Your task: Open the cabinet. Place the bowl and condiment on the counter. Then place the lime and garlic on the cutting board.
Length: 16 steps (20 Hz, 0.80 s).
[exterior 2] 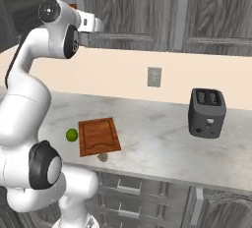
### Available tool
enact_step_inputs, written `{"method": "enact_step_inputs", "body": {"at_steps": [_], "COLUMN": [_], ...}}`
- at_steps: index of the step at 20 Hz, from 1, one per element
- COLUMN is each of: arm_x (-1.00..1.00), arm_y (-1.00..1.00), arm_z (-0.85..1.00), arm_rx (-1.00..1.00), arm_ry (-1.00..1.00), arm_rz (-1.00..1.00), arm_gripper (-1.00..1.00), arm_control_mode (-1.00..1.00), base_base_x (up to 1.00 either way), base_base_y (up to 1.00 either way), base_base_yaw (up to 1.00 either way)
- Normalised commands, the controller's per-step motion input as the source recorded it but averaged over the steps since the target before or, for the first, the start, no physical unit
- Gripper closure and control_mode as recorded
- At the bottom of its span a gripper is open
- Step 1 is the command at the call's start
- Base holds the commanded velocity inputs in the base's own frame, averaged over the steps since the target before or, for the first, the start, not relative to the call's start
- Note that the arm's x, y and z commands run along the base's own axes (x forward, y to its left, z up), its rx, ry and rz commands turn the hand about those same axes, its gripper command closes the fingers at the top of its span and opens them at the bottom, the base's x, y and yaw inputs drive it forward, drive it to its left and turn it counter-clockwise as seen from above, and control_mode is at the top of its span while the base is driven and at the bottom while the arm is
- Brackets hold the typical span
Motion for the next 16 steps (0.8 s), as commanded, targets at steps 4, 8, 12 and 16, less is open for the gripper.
{"method": "enact_step_inputs", "body": {"at_steps": [4,8,12,16], "arm_x": [0.56,0.48,0.34,0.25], "arm_y": [-0.12,-0.14,-0.04,-0.02], "arm_z": [-0.08,-0.25,-0.33,-0.31], "arm_rx": [0.00,0.00,-0.04,-0.02], "arm_ry": [0.06,0.01,0.00,0.00], "arm_rz": [0.00,0.00,0.00,0.00], "arm_gripper": [-1.00,-1.00,1.00,1.00], "arm_control_mode": [-1.00,-1.00,-1.00,-1.00], "base_base_x": [0.00,0.00,0.00,0.00], "base_base_y": [0.00,0.00,0.00,0.00], "base_base_yaw": [0.00,0.00,0.00,0.00]}}
